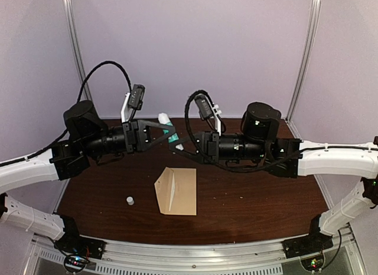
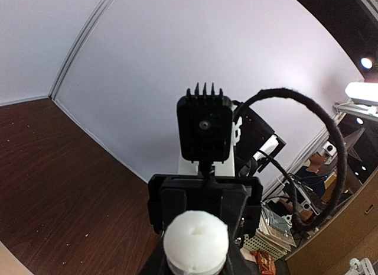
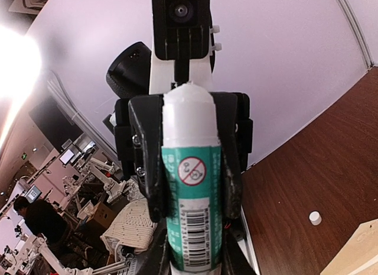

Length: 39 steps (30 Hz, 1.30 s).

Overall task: Place the letter into the envelope and seal it
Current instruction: Unscrew the solid glue, then adjust the solid glue.

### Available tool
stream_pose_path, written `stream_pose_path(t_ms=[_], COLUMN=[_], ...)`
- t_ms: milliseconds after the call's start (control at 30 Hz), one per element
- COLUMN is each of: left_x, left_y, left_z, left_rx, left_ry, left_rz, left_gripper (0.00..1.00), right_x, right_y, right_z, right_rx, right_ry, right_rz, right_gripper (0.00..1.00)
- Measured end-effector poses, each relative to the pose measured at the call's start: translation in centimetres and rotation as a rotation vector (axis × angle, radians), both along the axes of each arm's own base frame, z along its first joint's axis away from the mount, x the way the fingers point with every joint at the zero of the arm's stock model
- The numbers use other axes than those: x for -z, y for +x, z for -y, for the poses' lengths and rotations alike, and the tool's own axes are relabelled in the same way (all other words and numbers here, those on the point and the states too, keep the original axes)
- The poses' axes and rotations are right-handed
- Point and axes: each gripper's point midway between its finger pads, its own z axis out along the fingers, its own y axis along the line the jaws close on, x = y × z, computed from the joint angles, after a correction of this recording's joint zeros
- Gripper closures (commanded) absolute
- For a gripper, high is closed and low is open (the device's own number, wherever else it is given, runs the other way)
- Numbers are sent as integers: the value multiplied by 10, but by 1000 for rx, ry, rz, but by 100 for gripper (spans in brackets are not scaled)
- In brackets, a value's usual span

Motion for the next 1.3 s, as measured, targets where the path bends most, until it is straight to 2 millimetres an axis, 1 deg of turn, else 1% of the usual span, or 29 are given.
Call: stream_pose_path(t_ms=[33,100,167,233,333,367,467,667,767,900,1100,1167,1200,1300], left_x=[0,1,2,5,5,5,5,8,11,14,17,18,18,17], left_y=[0,0,0,0,2,3,5,10,11,13,14,14,14,14], left_z=[0,0,-1,-1,-2,-2,-3,-4,-4,-3,-1,-1,-1,0], left_rx=[0,0,-1,-6,-20,-25,-41,-68,-76,-80,-77,-76,-76,-76], left_ry=[0,3,12,26,44,51,66,79,89,95,102,103,104,99], left_rz=[-5,-9,-9,-15,-33,-39,-57,-89,-101,-113,-128,-130,-131,-129], left_gripper=[82,61,46,38,36,37,44,63,71,74,88,93,96,100], right_x=[1,1,3,8,19,21,25,30,32,32,34,34,35,33], right_y=[0,1,2,4,5,5,4,2,0,-2,-2,-2,-1,-1], right_z=[0,0,0,0,0,0,3,6,6,7,8,9,9,10], right_rx=[1,5,16,26,33,33,31,27,18,12,12,17,20,32], right_ry=[-3,-7,-19,-40,-81,-88,-113,-147,-158,-168,-180,-185,-186,-186], right_rz=[5,15,14,10,6,9,15,31,36,43,45,44,45,48], right_gripper=[86,88,88,89,90,90,90,91,91,91,91,85,81,60])
